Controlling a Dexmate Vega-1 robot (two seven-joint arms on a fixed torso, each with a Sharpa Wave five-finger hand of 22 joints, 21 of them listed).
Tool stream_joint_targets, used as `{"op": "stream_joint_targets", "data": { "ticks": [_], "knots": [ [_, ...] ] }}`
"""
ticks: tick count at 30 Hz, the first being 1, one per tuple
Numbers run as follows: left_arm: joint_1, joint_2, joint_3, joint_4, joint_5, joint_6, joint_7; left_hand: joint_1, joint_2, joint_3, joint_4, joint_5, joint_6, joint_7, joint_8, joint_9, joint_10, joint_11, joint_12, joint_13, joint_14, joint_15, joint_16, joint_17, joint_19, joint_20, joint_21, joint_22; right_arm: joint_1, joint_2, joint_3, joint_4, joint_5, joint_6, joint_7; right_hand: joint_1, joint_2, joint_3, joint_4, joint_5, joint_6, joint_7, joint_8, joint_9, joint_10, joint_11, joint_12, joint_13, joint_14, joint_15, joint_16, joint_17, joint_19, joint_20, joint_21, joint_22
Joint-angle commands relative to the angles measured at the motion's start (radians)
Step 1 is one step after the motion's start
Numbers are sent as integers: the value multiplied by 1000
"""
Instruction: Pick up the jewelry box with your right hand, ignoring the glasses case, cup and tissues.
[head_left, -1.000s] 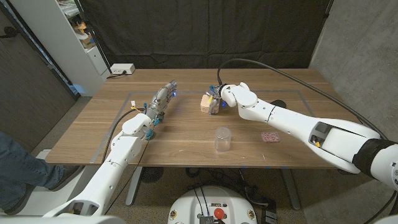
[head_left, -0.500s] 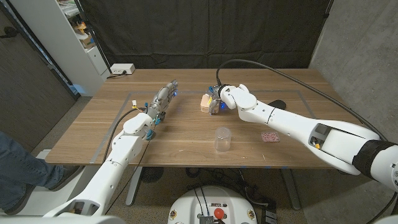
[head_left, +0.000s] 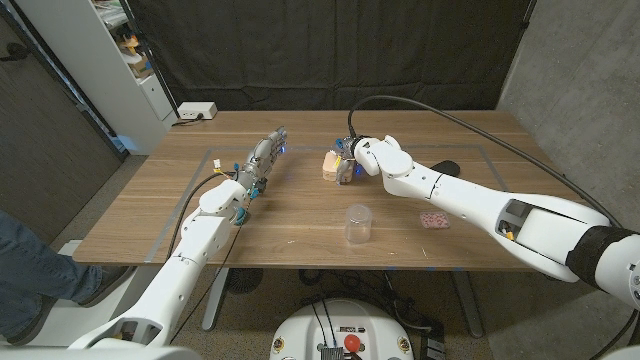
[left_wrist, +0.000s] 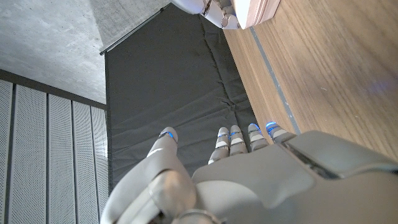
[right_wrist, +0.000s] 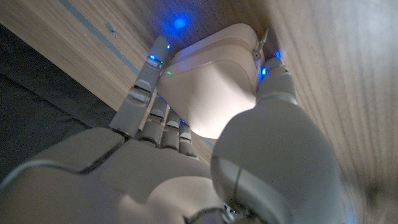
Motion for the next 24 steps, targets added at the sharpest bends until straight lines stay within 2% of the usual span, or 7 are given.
{"op": "stream_joint_targets", "data": {
  "ticks": [1, 24],
  "knots": [
    [-7, -3, 0, 10, 0, -3, -6, -8, 2, 3, -7, -2, 5, 2, -1, 2, 3, 3, 1, 3, -5, 3, 2, 3, 1, 10, 6, 3, -2, -25, 3, -58, -23, -8, 29, 219, 223, 0, 11, -5, 259, -237, 7, 7, 47, -54, 7, 7, 105, -132, -5, 0, 2, 8, 6, 1],
    [1, 0, 1, -2, 0, -9, -11, -9, 4, 5, -8, -2, 6, 1, 0, 2, 2, 2, 0, 3, -7, 0, 1, 3, 1, 7, 7, 3, -27, -47, 49, -167, -68, -10, 91, 224, 231, 3, 17, -25, 267, -232, 20, 30, 30, -47, 15, 31, 121, -127, -29, 3, -3, 13, 9, 1]
  ]
}}
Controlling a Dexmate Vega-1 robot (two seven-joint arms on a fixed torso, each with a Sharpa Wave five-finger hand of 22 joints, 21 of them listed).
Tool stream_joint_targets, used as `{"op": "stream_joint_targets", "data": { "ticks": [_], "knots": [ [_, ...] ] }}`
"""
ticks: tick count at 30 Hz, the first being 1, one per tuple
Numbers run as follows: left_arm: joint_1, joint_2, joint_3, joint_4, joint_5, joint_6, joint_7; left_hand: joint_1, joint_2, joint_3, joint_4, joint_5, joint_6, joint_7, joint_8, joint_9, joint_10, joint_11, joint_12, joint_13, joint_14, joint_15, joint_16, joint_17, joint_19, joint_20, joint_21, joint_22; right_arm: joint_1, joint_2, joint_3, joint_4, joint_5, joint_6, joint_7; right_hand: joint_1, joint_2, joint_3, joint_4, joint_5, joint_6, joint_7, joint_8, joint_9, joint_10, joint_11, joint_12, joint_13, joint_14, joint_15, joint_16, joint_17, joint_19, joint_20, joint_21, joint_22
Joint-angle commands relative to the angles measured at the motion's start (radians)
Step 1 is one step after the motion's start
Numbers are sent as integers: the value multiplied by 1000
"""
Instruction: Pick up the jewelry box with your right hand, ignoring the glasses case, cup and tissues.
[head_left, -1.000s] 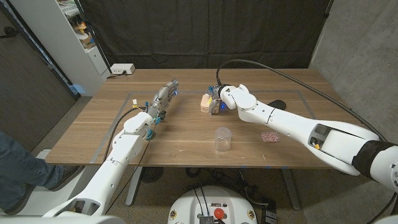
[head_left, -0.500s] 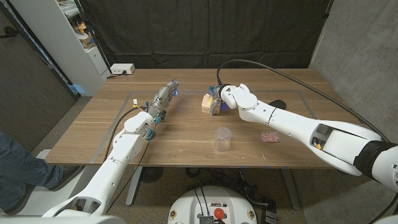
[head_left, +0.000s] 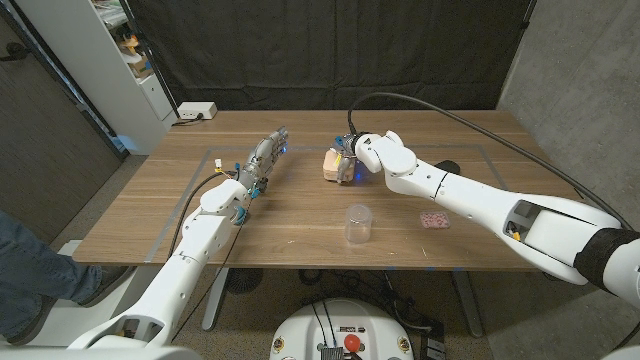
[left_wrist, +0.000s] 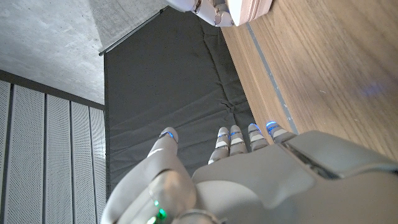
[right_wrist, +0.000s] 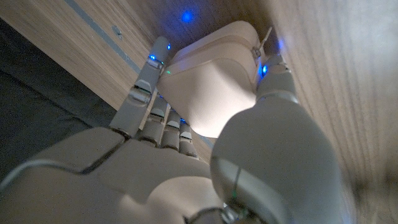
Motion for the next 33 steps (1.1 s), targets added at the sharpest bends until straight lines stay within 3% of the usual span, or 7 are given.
{"op": "stream_joint_targets", "data": {
  "ticks": [1, 33],
  "knots": [
    [10, 4, -2, -14, -2, -7, -3, -5, 0, 1, -3, -2, 5, 3, 0, 2, 2, 4, 0, 3, -8, 3, 1, 3, -5, 4, 7, 3, -18, -13, 32, -78, -28, -8, 32, 222, 234, 7, 12, -5, 256, -230, 14, 6, 27, -36, 6, 8, 112, -126, -7, 4, 5, 6, 6, 1],
    [31, 15, -4, -48, -12, -26, -9, -6, 2, 4, -5, -2, 9, 1, 1, 2, 2, 2, 0, 3, -5, -2, 2, 3, -7, -5, 7, 3, -64, -42, 115, -259, -131, -24, 118, 235, 246, 15, 13, -36, 251, -221, 25, 34, 18, -33, 14, 34, 140, -128, -26, 20, 9, 9, 14, 1]
  ]
}}
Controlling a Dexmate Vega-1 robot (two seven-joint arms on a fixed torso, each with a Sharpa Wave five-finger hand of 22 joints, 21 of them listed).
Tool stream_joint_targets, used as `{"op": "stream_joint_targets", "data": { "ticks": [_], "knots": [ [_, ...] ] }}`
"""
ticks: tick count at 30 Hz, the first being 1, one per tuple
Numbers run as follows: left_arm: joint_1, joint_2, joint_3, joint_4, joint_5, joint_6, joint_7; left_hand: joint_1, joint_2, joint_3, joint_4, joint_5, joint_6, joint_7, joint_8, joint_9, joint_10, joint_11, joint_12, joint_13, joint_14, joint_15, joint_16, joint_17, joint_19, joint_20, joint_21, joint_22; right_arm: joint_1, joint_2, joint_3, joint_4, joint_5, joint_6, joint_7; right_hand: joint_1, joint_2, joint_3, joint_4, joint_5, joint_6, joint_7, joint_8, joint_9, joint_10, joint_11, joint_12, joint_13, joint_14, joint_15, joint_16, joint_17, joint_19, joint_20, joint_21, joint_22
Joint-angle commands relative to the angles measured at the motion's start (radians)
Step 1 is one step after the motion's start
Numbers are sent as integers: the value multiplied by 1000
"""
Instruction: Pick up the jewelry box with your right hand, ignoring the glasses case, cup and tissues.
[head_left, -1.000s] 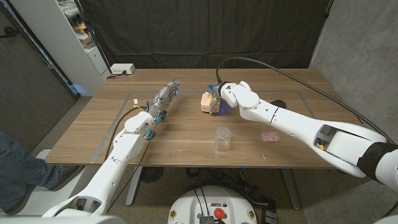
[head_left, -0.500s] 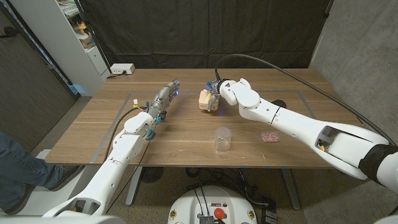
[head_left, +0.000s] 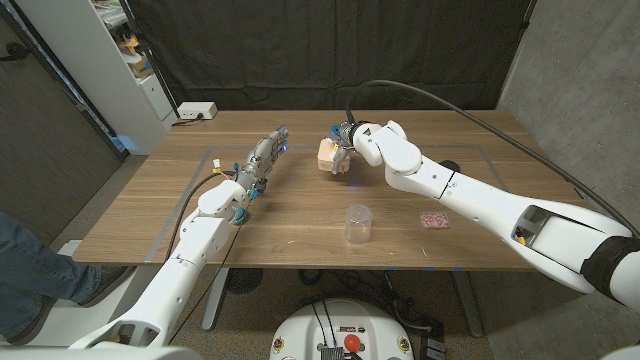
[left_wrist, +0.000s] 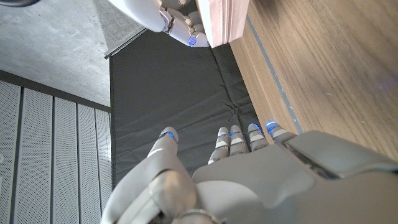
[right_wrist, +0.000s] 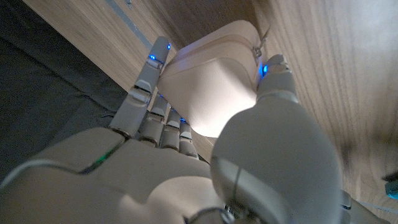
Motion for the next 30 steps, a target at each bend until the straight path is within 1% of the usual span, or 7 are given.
{"op": "stream_joint_targets", "data": {
  "ticks": [1, 5, 16, 20, 30],
  "knots": [
    [5, 2, 1, -10, -4, -10, -1, -6, 2, 4, -5, -2, 5, 4, 0, 2, 2, 2, 0, 3, -4, -2, 2, 3, -6, -5, 7, 3, -14, -9, 34, -62, -46, 3, 37, 237, 244, 15, 12, -5, 248, -221, 12, 6, 20, -25, 6, 6, 113, -133, -1, 4, 3, 3, 7, 3],
    [9, 2, 1, -14, -4, -12, 1, -6, 2, 4, -5, -2, 5, 4, 0, 2, 2, 3, 0, 3, -5, -2, 2, 3, -7, -5, 7, 3, -17, -8, 44, -72, -58, 5, 48, 238, 245, 15, 12, -9, 249, -221, 14, 8, 20, -28, 7, 9, 116, -132, -2, 7, 4, 3, 8, 3],
    [20, 6, 0, -33, -6, -9, 9, -6, 2, 4, -5, -2, 5, 5, 0, 3, 3, 4, 1, 3, -5, -2, 2, 3, -7, -5, 6, 3, -26, -5, 79, -104, -70, 12, 63, 244, 247, 17, 10, -18, 246, -220, 16, 15, 16, -22, 7, 14, 122, -134, -5, 14, 5, 3, 10, 3],
    [21, 8, 0, -37, -7, -7, 11, -6, 2, 5, -5, -2, 5, 5, 0, 2, 3, 4, 0, 3, -5, -2, 2, 3, -7, -5, 6, 3, -27, -6, 92, -120, -71, 13, 68, 244, 247, 18, 11, -22, 244, -219, 16, 17, 13, -26, 7, 16, 124, -133, -6, 16, 4, 3, 11, 3],
    [13, 3, 7, -23, -8, -12, 7, -6, 3, 5, -5, -2, 5, 5, 0, 2, 4, 3, 1, 3, -5, -2, 2, 3, -7, -5, 7, 3, -23, 4, 107, -145, -80, 19, 85, 244, 248, 18, 12, -29, 241, -220, 16, 21, 13, -21, 7, 20, 127, -132, -12, 20, 5, 4, 14, 3]
  ]
}}
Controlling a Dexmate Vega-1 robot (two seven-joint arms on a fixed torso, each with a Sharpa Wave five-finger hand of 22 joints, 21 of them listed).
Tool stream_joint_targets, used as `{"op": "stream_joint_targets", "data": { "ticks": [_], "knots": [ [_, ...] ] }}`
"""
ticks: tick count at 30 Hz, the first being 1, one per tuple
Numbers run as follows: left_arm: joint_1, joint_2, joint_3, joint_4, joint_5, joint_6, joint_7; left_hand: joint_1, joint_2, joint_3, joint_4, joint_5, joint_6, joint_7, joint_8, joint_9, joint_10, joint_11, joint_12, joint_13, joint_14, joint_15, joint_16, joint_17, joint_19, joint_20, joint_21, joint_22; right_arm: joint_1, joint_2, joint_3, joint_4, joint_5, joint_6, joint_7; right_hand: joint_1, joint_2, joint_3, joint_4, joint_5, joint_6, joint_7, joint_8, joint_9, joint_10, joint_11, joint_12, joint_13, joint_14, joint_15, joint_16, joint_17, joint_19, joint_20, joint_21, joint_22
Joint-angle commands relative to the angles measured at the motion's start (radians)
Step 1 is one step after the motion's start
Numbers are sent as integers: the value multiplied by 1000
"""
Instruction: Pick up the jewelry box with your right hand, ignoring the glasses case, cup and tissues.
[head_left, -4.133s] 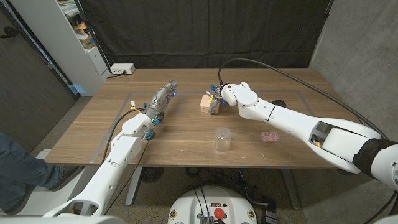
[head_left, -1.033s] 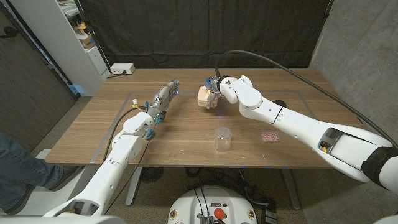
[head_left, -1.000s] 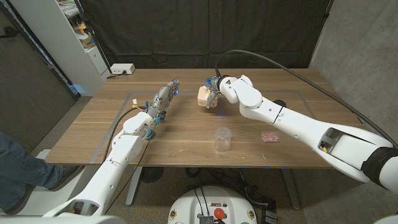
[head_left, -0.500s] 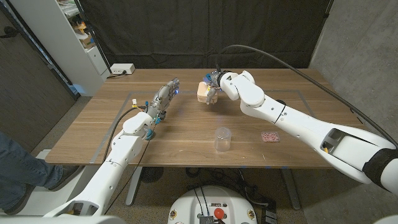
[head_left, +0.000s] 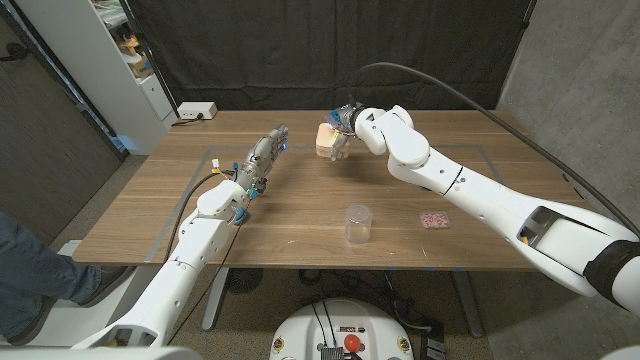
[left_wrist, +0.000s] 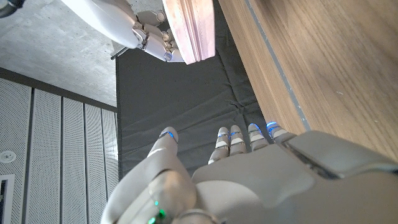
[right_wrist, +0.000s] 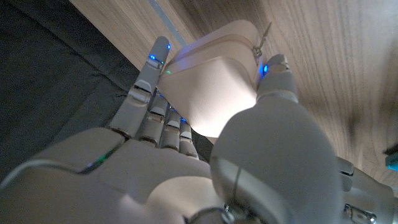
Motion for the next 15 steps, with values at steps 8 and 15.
{"op": "stream_joint_targets", "data": {
  "ticks": [8, 15],
  "knots": [
    [-8, -3, 6, 12, -2, -7, -2, -6, 3, 6, -6, -2, 7, 4, 1, 2, 4, 1, 1, 3, -5, -4, 2, 3, -4, -4, 7, 3, 5, 11, 34, -53, -29, 9, 35, 246, 248, 19, 11, -11, 244, -218, 16, 3, 14, -18, 7, 10, 120, -135, -2, 7, 4, 4, 7, 3],
    [-10, -4, 6, 14, -2, -9, -3, -6, 3, 6, -6, -2, 7, 5, 1, 2, 3, 3, 0, 3, -4, -2, 2, 2, -4, -2, 7, 3, 3, 14, 43, -64, -41, 8, 45, 245, 248, 18, 13, -16, 240, -219, 15, 5, 14, -18, 7, 12, 123, -134, -3, 12, 4, 5, 8, 3]
  ]
}}
